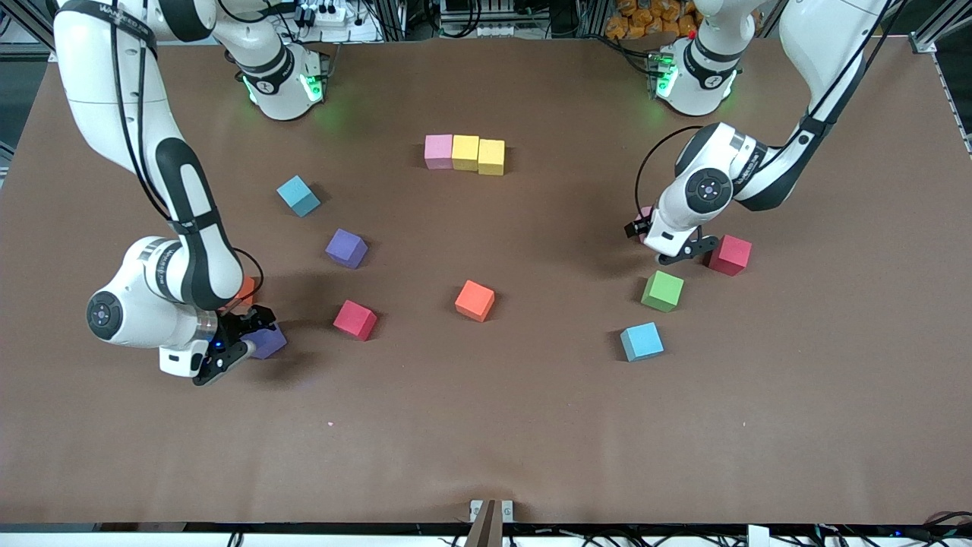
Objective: Form number 2 with 11 blocks
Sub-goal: 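Grasp a pink cube near the green cube with the left gripper, then carry the purple cube toward the row with the right gripper while the left lifts pink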
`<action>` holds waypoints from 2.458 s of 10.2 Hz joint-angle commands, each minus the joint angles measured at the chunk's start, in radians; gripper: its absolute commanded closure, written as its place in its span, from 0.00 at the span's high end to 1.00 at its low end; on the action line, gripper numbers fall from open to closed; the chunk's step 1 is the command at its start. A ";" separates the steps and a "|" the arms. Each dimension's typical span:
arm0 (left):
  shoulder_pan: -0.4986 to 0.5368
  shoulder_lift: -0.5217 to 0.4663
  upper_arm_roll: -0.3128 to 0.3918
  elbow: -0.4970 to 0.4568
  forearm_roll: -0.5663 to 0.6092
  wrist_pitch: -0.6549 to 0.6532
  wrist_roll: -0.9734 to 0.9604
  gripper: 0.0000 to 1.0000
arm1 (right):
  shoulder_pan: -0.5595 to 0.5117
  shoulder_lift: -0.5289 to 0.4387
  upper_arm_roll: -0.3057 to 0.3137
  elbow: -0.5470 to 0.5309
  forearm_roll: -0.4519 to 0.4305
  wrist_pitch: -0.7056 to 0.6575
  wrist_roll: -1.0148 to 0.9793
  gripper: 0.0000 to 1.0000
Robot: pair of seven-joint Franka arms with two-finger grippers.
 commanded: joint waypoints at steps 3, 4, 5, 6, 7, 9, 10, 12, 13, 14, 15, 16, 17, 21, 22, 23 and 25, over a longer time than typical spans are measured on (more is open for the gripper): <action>0.019 0.002 -0.017 0.001 0.001 0.014 0.037 0.16 | 0.060 -0.103 0.000 0.012 0.009 -0.069 0.019 0.19; 0.019 0.000 -0.017 0.007 0.001 0.014 0.035 0.17 | 0.085 -0.130 0.000 0.010 0.009 -0.139 0.091 0.20; 0.019 -0.001 -0.035 0.011 -0.002 0.013 0.035 0.17 | 0.126 -0.161 0.000 0.001 0.009 -0.166 0.171 0.23; 0.019 -0.004 -0.042 0.014 -0.004 0.014 0.035 0.17 | 0.172 -0.181 0.001 -0.009 0.009 -0.184 0.270 0.23; 0.019 -0.007 -0.049 0.027 -0.004 0.011 0.029 0.17 | 0.223 -0.201 0.001 -0.034 0.017 -0.184 0.355 0.23; 0.019 -0.010 -0.062 0.053 -0.027 0.005 0.023 0.18 | 0.329 -0.219 0.003 -0.045 0.021 -0.183 0.557 0.23; 0.019 -0.010 -0.063 0.066 -0.035 0.002 0.020 0.18 | 0.375 -0.225 0.003 -0.057 0.021 -0.175 0.654 0.23; 0.010 -0.001 -0.065 0.100 -0.036 -0.008 0.017 0.18 | 0.429 -0.262 0.006 -0.124 0.132 -0.137 0.716 0.23; 0.001 0.000 -0.065 0.109 -0.036 -0.018 0.014 0.18 | 0.462 -0.294 0.006 -0.191 0.144 -0.059 0.733 0.23; 0.001 0.000 -0.065 0.112 -0.036 -0.019 0.014 0.18 | 0.523 -0.325 0.006 -0.282 0.144 0.062 0.841 0.23; 0.001 0.000 -0.065 0.114 -0.036 -0.022 0.018 0.18 | 0.617 -0.333 0.003 -0.330 0.142 0.157 1.006 0.23; 0.001 0.000 -0.065 0.116 -0.036 -0.022 0.023 0.18 | 0.680 -0.327 0.003 -0.333 0.142 0.190 1.146 0.23; 0.003 0.000 -0.065 0.122 -0.035 -0.022 0.025 0.18 | 0.727 -0.327 0.003 -0.338 0.142 0.223 1.260 0.23; 0.041 -0.003 -0.059 0.166 -0.033 -0.030 0.072 0.18 | 0.889 -0.313 0.001 -0.434 0.139 0.429 1.478 0.23; 0.041 -0.003 -0.057 0.172 -0.029 -0.030 0.072 0.19 | 0.909 -0.313 0.001 -0.434 0.139 0.429 1.504 0.23; 0.036 0.000 -0.057 0.195 -0.029 -0.039 0.062 0.19 | 0.932 -0.311 0.000 -0.439 0.141 0.429 1.518 0.23; 0.042 0.000 -0.054 0.281 -0.025 -0.157 0.084 0.20 | 0.982 -0.287 -0.002 -0.438 0.139 0.435 1.578 0.23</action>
